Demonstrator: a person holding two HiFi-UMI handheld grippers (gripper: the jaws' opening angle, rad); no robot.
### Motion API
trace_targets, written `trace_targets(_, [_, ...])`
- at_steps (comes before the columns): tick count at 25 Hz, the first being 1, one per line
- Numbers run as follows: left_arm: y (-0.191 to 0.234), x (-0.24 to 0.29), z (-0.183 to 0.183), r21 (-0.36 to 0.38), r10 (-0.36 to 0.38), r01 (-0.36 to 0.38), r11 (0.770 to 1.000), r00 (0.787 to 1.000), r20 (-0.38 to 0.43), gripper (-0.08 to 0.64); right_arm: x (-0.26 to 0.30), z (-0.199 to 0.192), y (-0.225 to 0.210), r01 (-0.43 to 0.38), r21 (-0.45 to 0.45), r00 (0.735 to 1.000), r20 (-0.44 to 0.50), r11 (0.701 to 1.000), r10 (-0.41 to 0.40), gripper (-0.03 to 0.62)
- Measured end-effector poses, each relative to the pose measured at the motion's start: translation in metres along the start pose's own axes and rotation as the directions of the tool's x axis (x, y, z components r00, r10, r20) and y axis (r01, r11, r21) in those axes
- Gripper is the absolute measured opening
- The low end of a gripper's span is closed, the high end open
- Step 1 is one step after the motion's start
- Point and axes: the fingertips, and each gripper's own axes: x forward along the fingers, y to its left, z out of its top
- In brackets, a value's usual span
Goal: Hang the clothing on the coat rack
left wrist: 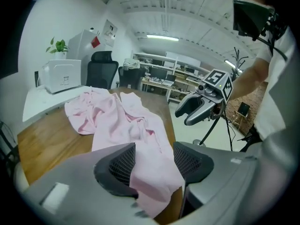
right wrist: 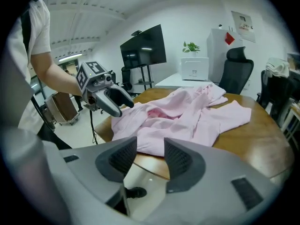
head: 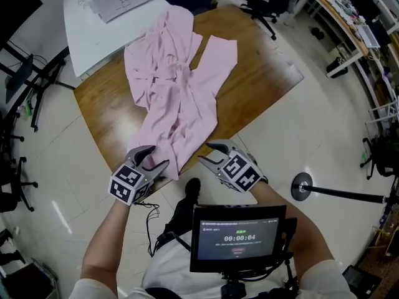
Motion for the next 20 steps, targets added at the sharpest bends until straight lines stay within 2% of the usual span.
trace_targets(6, [0.011, 0.012, -0.01, 0.067, 0.049, -0.044, 0.997, 0.996, -0.072, 0.262, 0.029, 0.008, -0.003, 0.001, -0.068, 0.999, -0.046, 0.998, -0.004, 0.195])
trace_targets(7, [0.012, 0.014, -0.013, 0.076, 0.057, -0.051, 0.996, 0.995, -0.084, 0.262, 0.034, 0.009, -0.003, -0.001, -0.095, 0.998, -0.058, 0.995, -0.005, 0.201])
trace_targets(8, [0.013, 0.015, -0.016, 0.083, 0.063, -0.055, 0.995, 0.993, -0.099, 0.262, 0.039, 0.009, -0.003, -0.006, -0.129, 0.997, -0.074, 0.992, -0.004, 0.242])
trace_targets(13, [0.014, 0.02, -0.024, 0.106, 0.067, -0.051, 0.993, 0.987, -0.147, 0.262, 0.06, -0.001, 0.002, -0.053, -0.294, 0.984, -0.177, 0.954, 0.0, 0.245])
trace_targets(15, [0.016, 0.022, -0.028, 0.119, 0.073, -0.055, 0.991, 0.985, -0.159, 0.261, 0.067, -0.003, 0.0, -0.057, -0.317, 0.98, -0.197, 0.947, -0.008, 0.245])
trace_targets(20, [0.023, 0.026, -0.032, 0.122, 0.09, -0.07, 0.99, 0.982, -0.166, 0.168, 0.083, -0.011, -0.005, -0.068, -0.309, 0.969, -0.248, 0.949, -0.011, 0.245])
